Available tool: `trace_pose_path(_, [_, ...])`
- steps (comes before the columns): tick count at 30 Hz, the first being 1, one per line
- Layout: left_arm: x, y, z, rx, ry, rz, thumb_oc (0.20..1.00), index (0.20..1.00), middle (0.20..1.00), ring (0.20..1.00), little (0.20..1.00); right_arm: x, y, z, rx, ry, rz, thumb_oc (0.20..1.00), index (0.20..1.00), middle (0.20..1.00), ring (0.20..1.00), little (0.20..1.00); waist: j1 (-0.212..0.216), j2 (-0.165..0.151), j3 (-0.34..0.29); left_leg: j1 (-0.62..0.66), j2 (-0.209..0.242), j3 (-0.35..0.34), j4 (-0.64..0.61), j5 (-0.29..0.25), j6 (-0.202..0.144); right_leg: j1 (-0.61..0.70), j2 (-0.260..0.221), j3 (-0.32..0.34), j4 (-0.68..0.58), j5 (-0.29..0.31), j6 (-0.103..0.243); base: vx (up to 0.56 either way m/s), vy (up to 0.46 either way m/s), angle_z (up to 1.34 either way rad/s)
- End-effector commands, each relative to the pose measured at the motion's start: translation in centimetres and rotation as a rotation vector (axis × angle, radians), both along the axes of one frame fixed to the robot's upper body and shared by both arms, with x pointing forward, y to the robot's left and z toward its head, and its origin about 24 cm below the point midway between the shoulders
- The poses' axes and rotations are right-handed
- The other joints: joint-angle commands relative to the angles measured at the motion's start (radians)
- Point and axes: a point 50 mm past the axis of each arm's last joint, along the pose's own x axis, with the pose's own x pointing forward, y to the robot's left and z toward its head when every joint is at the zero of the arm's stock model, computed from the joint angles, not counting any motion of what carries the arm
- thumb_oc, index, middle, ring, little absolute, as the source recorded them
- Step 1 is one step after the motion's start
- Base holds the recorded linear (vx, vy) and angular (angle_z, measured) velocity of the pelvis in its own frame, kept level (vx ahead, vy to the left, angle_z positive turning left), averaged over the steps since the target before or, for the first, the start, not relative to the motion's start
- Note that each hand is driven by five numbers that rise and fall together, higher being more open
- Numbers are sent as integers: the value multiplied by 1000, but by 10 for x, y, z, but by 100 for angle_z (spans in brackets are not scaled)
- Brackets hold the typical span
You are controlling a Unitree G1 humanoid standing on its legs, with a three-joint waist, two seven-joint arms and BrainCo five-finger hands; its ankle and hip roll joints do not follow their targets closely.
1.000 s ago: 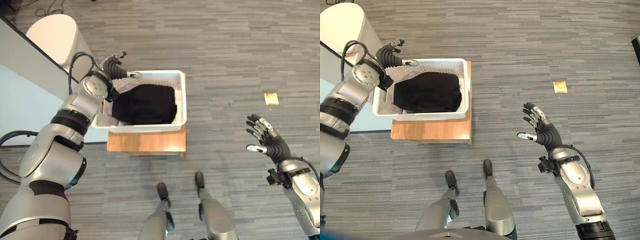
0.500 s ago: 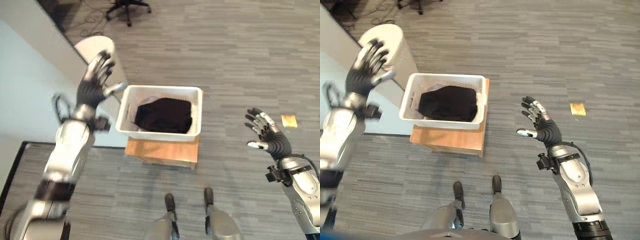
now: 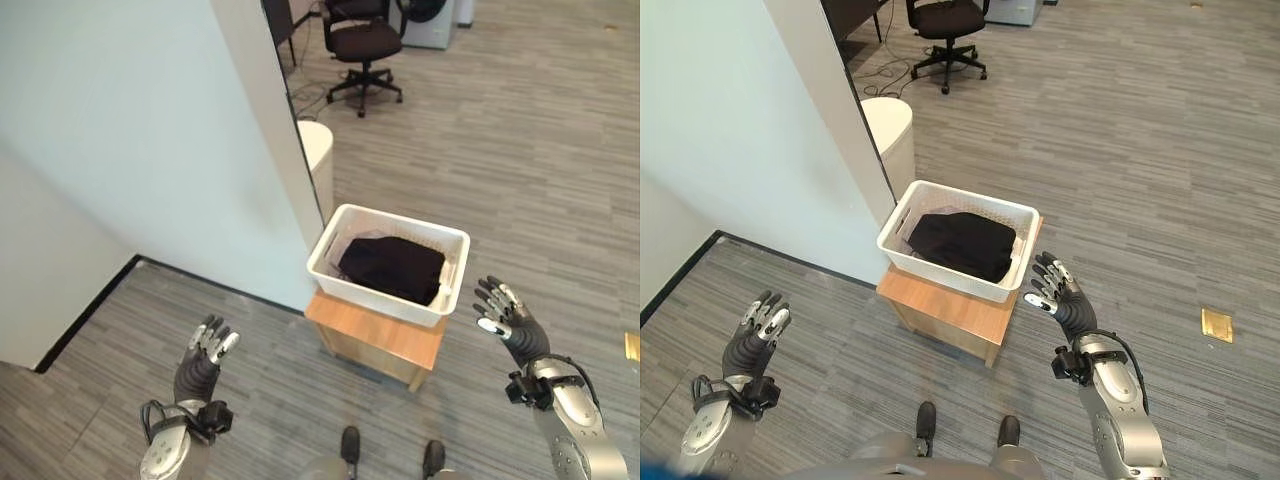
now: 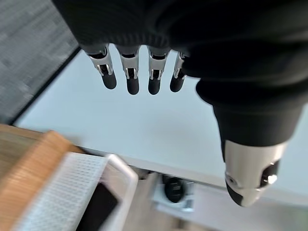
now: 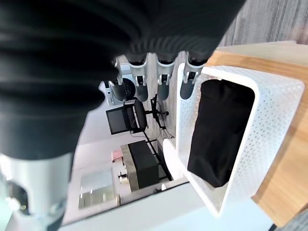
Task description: Pick up bed clothes into laundry basket.
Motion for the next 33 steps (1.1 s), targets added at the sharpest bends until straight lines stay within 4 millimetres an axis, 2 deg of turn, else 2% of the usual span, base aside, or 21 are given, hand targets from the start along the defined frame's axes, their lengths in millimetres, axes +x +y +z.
trace_pose_path(1, [11,24,29,110,-105,39,1000,1000,1000,1000,1000,28,14,37,-26,-190,63,1000,1000,1000,1000,1000,73,-33,15,-1,-3,-89,129,-115,24,31,-103,-27,176,-119,38,70,61,3])
trace_pose_path(3, [11,27,28,115,-99,60,1000,1000,1000,1000,1000,33,18,43,-32,-215,68,1000,1000,1000,1000,1000,105,-23,23,1,-32,-149,150,-129,52,-7,-155,-55,372,-97,47,74,158,31])
trace_pose_path(6, [4,35,33,199,-82,100,1000,1000,1000,1000,1000,35,22,42,-11,-213,49,1000,1000,1000,1000,1000,118,13,34,30,-84,-244,152,-120,103,-131,-214,-6,739,75,44,100,223,128])
trace_pose_path(7, [4,35,33,198,-82,101,1000,1000,1000,1000,1000,35,22,42,-12,-214,50,1000,1000,1000,1000,1000,116,12,32,25,-86,-244,151,-114,104,-138,-216,-5,740,80,44,63,69,155])
trace_pose_path(8, [3,36,40,261,-92,89,1000,1000,1000,1000,1000,34,19,38,-7,-201,21,1000,1000,1000,1000,1000,105,37,39,47,-80,-342,139,-103,98,-235,-135,117,847,29,23,88,-65,153])
trace_pose_path(9, [5,34,41,264,-101,79,1000,1000,1000,1000,1000,34,17,37,-18,-196,15,1000,1000,1000,1000,1000,101,32,37,58,-83,-376,131,-108,88,-247,-103,159,812,-19,12,179,-144,193])
trace_pose_path(11, [7,29,46,263,-134,57,1000,1000,1000,1000,1000,31,7,32,-30,-168,-16,1000,1000,1000,1000,1000,76,30,35,72,-80,-464,132,-115,58,-276,5,285,652,-144,-4,201,-164,225])
trace_pose_path(12, [7,29,46,263,-134,56,1000,1000,1000,1000,1000,31,6,32,-30,-169,-16,1000,1000,1000,1000,1000,75,33,35,70,-78,-465,132,-112,57,-273,7,283,644,-138,-4,232,-231,219])
trace_pose_path(13, [14,21,48,253,-160,18,1000,1000,1000,1000,1000,23,-13,27,-35,-147,-92,1000,1000,1000,1000,1000,40,14,43,60,-105,-565,152,-115,43,-226,92,484,415,-186,2,185,-238,200])
trace_pose_path(15, [30,7,53,232,-202,-49,1000,1000,1000,1000,1000,7,-40,25,-20,-139,-228,1000,1000,1000,1000,1000,-10,1,54,28,-121,-630,176,-97,13,-186,135,653,347,-195,14,126,-329,263])
trace_pose_path(16, [34,0,52,224,-207,-66,1000,1000,1000,1000,1000,3,-44,23,-2,-134,-257,1000,1000,1000,1000,1000,-12,-9,58,7,-125,-627,185,-104,-4,-157,109,608,294,-182,16,-5,-431,475])
trace_pose_path(17, [33,-4,48,218,-198,-76,1000,1000,1000,1000,1000,-2,-49,19,-6,-108,-267,1000,1000,1000,1000,1000,-22,-21,47,-10,-113,-616,173,-85,-32,-128,75,514,245,-151,-3,40,-515,504])
trace_pose_path(18, [29,-4,45,201,-190,-58,1000,1000,1000,1000,1000,-3,-53,18,-31,-99,-268,1000,1000,1000,1000,1000,-11,-31,44,-30,-95,-606,187,-78,-48,-112,76,491,233,-152,-12,67,-486,347])
trace_pose_path(19, [26,-6,40,173,-175,-54,1000,1000,1000,1000,1000,-5,-59,18,-38,-87,-287,1000,1000,1000,1000,1000,-20,-43,48,-75,-84,-548,227,-73,-50,-97,68,467,210,-151,-20,58,-287,134])
trace_pose_path(20, [26,-6,40,172,-175,-54,1000,1000,1000,1000,1000,-5,-59,18,-38,-87,-287,1000,1000,1000,1000,1000,-22,-43,46,-82,-86,-550,231,-70,-52,-100,66,465,206,-145,-18,-20,-358,38])
trace_pose_path(21, [22,-8,34,136,-149,-53,1000,1000,1000,1000,1000,-6,-63,15,-16,-74,-309,1000,1000,1000,1000,1000,-29,-71,65,-125,-79,-424,320,-90,-19,-69,60,432,189,-148,-40,-94,-354,58])
trace_pose_path(24, [19,-7,27,121,-114,-51,1000,1000,1000,1000,1000,-9,-70,9,-44,-43,-347,1000,1000,1000,1000,1000,-64,-91,77,-121,-18,-149,427,-127,-8,-72,22,277,183,-132,-49,-233,-318,151])
trace_pose_path(27, [19,-9,27,119,-107,-75,1000,1000,1000,1000,1000,-18,-78,5,-47,-34,-419,1000,1000,1000,1000,1000,-107,-79,57,-48,41,21,428,-162,-16,-68,-9,124,181,-145,-48,-212,-136,132])
trace_pose_path(30, [28,-15,32,136,-124,-116,1000,1000,1000,1000,1000,-30,-82,1,9,-48,-504,1000,1000,1000,1000,1000,-173,-60,28,36,125,227,358,-153,-28,-63,-44,-57,194,-154,-45,-224,-42,220])
trace_pose_path(32, [36,-22,35,142,-137,-156,1000,1000,1000,1000,1000,-38,-82,-5,36,-37,-545,1000,1000,1000,1000,1000,-207,-35,11,70,131,304,249,-158,-41,-57,-66,-175,197,-154,-38,-179,45,165])
trace_pose_path(33, [37,-22,35,142,-136,-157,1000,1000,1000,1000,1000,-38,-82,-5,36,-37,-545,1000,1000,1000,1000,1000,-212,-36,9,72,128,299,241,-152,-41,-55,-68,-181,197,-154,-37,-110,108,127])
